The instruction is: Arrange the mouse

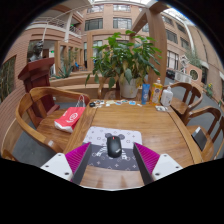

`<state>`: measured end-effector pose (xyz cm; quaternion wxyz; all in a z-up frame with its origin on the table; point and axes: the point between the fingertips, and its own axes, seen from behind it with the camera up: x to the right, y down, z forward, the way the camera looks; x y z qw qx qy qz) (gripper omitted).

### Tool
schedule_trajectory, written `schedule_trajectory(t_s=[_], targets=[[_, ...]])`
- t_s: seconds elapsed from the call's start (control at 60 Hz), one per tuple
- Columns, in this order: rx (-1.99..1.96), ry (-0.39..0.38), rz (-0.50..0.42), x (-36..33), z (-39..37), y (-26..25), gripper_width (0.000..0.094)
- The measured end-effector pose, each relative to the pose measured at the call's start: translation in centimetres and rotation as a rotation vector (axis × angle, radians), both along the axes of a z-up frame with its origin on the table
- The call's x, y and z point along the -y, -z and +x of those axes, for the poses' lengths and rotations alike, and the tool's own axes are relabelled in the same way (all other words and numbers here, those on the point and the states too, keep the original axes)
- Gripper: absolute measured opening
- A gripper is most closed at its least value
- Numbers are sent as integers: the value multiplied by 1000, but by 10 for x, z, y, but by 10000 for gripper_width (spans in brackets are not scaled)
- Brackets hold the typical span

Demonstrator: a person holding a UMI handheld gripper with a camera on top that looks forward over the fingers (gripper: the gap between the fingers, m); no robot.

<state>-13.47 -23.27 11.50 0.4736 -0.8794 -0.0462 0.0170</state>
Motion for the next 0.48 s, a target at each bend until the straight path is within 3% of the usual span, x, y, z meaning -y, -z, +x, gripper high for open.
schedule_trajectory(t_s=[0.483], targets=[[17,-10,-1,43,3,-5,852]])
